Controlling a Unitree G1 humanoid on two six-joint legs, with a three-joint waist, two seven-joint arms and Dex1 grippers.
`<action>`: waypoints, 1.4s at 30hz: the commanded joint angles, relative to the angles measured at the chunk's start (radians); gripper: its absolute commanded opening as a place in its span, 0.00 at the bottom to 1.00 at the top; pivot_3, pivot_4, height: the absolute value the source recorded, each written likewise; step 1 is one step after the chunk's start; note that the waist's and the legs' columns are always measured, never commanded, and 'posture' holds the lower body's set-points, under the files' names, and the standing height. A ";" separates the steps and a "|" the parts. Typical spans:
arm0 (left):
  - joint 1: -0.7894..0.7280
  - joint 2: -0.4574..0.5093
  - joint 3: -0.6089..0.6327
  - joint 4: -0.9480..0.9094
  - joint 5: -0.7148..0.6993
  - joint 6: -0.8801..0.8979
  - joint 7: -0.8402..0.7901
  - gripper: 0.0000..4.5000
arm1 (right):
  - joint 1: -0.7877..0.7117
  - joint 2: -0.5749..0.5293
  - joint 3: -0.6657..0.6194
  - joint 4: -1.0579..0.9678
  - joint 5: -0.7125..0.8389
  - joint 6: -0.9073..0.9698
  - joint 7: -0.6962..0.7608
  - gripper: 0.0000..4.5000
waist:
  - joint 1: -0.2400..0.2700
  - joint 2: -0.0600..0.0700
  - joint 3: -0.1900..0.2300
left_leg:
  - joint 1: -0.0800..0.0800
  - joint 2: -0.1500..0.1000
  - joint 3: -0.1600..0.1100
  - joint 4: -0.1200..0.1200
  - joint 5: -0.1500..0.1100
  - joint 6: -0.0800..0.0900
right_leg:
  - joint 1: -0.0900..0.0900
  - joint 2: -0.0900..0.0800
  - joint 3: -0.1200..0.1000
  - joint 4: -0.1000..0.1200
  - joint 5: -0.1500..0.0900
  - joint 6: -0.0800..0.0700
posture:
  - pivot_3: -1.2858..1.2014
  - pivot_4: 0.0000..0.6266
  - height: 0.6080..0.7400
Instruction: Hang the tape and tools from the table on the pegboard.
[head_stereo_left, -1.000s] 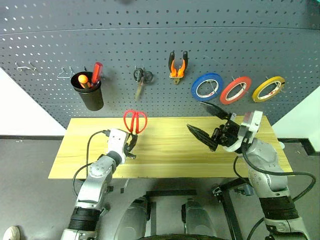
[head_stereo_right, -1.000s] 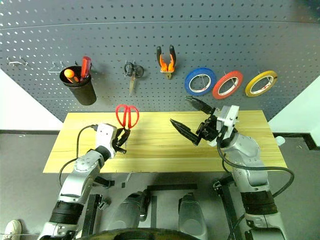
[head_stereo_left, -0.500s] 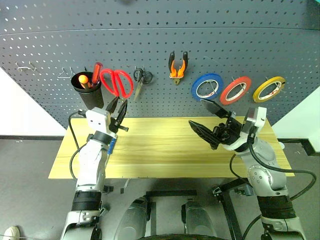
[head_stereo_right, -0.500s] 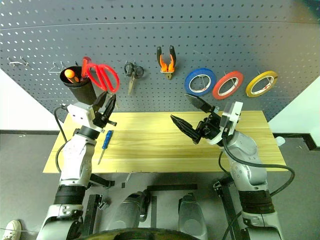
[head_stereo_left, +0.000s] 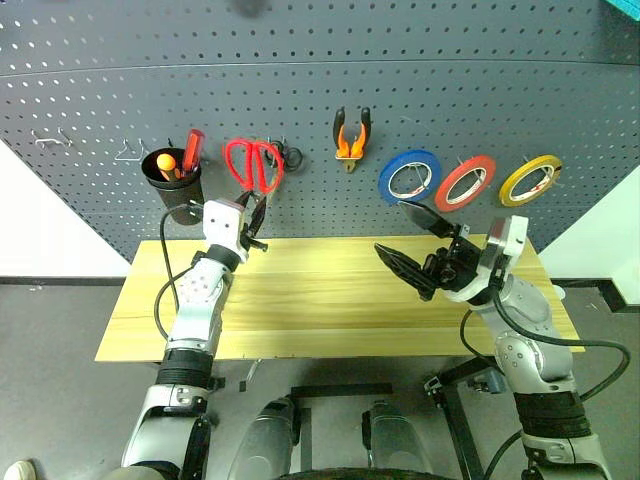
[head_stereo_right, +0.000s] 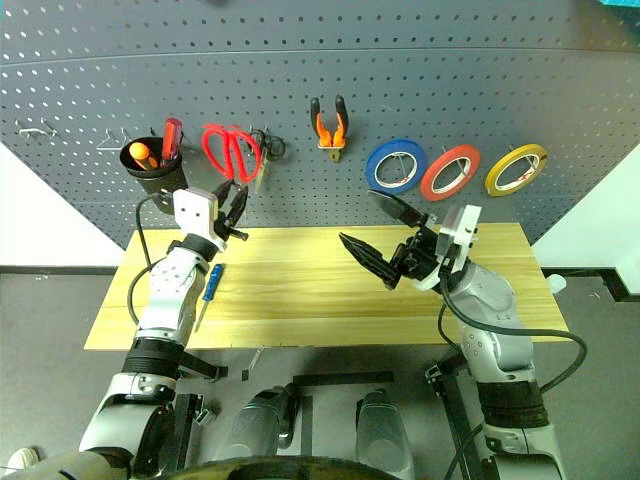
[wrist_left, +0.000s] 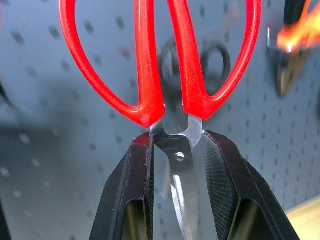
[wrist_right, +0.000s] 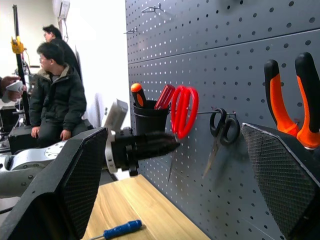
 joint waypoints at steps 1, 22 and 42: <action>-0.038 0.005 0.007 0.002 -0.028 0.042 -0.019 0.23 | 0.000 0.006 -0.020 -0.040 -0.006 -0.017 0.000 1.00 | -0.001 0.000 0.000 | 0.000 0.000 0.000 0.000 0.000 0.000 | 0.000 0.000 0.000 0.000 0.000 0.000 | 0.47 0.11 0.88; 0.024 0.127 0.113 0.057 -0.062 0.898 0.078 1.00 | 0.050 -0.012 0.016 0.002 -0.144 -0.073 0.057 1.00 | -0.048 0.000 -0.013 | 0.005 0.000 -0.001 0.001 0.001 -0.001 | 0.003 0.001 0.000 0.006 0.000 0.000 | 0.48 0.13 0.88; -0.336 0.183 0.128 0.795 -0.038 0.764 0.061 0.66 | 0.126 -0.026 0.002 0.080 -0.198 -0.166 0.105 1.00 | -0.028 -0.006 -0.017 | 0.006 0.000 -0.001 0.001 0.000 -0.001 | 0.004 0.000 0.000 0.005 0.000 0.000 | 0.47 0.14 0.88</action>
